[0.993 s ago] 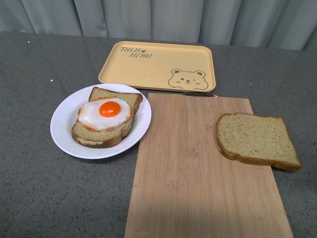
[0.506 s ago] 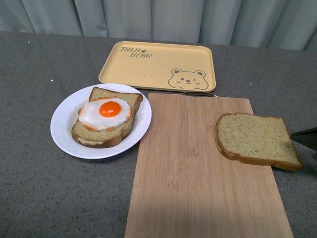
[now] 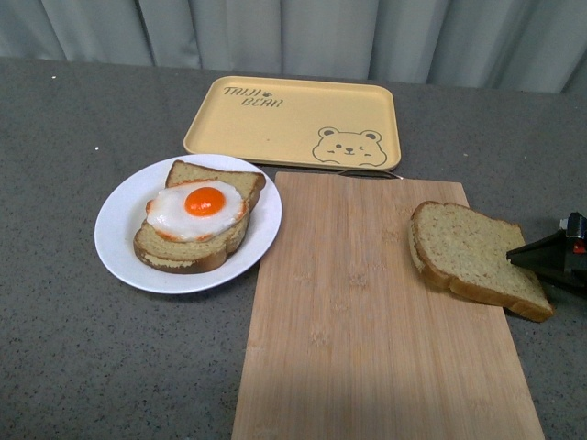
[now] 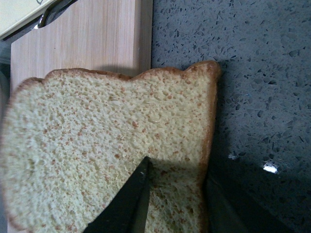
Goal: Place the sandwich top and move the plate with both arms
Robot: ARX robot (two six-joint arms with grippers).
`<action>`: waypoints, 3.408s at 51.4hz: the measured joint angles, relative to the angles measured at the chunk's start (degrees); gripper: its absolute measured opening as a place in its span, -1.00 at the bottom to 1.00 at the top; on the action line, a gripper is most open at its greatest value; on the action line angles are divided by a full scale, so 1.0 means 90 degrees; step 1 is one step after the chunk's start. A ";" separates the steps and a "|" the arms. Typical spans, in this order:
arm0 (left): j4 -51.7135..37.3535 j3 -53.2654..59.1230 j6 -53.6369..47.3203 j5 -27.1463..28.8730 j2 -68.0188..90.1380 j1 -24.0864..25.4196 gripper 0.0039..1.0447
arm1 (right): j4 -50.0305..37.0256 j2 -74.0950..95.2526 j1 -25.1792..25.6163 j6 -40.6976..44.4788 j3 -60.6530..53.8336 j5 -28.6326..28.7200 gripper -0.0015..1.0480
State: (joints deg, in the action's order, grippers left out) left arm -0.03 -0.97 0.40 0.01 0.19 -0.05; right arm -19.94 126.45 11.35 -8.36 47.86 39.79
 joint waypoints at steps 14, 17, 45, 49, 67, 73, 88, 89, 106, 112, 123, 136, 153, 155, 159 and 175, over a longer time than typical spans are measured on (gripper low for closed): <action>0.0000 0.0000 0.0000 -0.0002 0.0000 0.0000 0.88 | 0.0299 -0.0321 0.0148 0.0056 -0.0056 0.0338 -0.98; 0.0000 0.0000 0.0000 -0.0002 0.0000 0.0000 0.88 | 0.0505 -0.0537 0.0175 0.0151 -0.0087 0.0452 -0.98; 0.0000 -0.0002 0.0000 0.0000 0.0000 0.0000 0.88 | 0.0457 -0.2018 -0.1081 -0.1018 0.0469 0.1887 -0.98; 0.0000 -0.0002 0.0000 -0.0002 0.0000 0.0000 0.88 | 0.0743 -0.1574 -0.1693 -0.1032 0.1054 0.1797 -0.98; 0.0000 -0.0002 0.0000 0.0000 0.0000 0.0000 0.88 | 0.2497 0.0323 -0.2829 -0.0214 0.3677 0.1863 -0.98; 0.0000 -0.0002 0.0000 0.0000 0.0000 0.0000 0.88 | 0.2589 0.0760 -0.3045 -0.0245 0.4255 0.1858 -0.98; 0.0000 -0.0002 0.0000 -0.0002 0.0000 0.0000 0.88 | 0.2565 0.1734 -0.3517 -0.0610 0.5185 0.1661 -0.98; 0.0000 -0.0002 0.0000 0.0000 0.0000 0.0000 0.88 | 0.2565 0.1766 -0.3531 -0.0629 0.5229 0.1630 -0.98; 0.0000 -0.0002 0.0000 0.0000 0.0000 0.0000 0.88 | 0.2013 0.1554 -0.3492 -0.0542 0.4738 0.0850 -0.29; 0.0000 -0.0002 0.0000 0.0000 0.0000 0.0000 0.88 | 0.1693 0.1205 -0.3451 -0.0500 0.4316 0.0374 0.02; 0.0000 -0.0002 0.0000 -0.0002 0.0002 0.0000 0.88 | -0.4398 0.0350 -0.3470 0.0634 0.1367 -0.5676 -0.58; 0.0000 -0.0002 0.0000 -0.0005 0.0000 0.0000 0.88 | -0.6290 -0.1498 -0.2817 0.0889 -0.1088 -0.6018 -0.98; 0.0000 -0.0002 0.0000 0.0000 0.0000 0.0000 0.88 | -0.6353 -0.3252 -0.2317 0.0913 -0.3160 -0.5408 -0.98; 0.0000 -0.0002 0.0000 -0.0002 0.0000 0.0000 0.88 | -0.6307 -0.3487 -0.2251 0.0913 -0.3342 -0.5355 -0.98; 0.0000 -0.0002 0.0000 -0.0002 0.0000 0.0000 0.88 | -0.6193 -0.3871 -0.2132 0.0913 -0.3650 -0.5275 -0.98; 0.0000 -0.0002 0.0000 -0.0002 0.0000 0.0000 0.88 | -0.5396 -0.5540 -0.1812 0.0913 -0.4563 -0.4945 -0.98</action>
State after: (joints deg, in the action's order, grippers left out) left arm -0.03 -0.99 0.40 -0.01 0.19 -0.05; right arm -68.51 76.60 -4.95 -0.14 6.79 -4.71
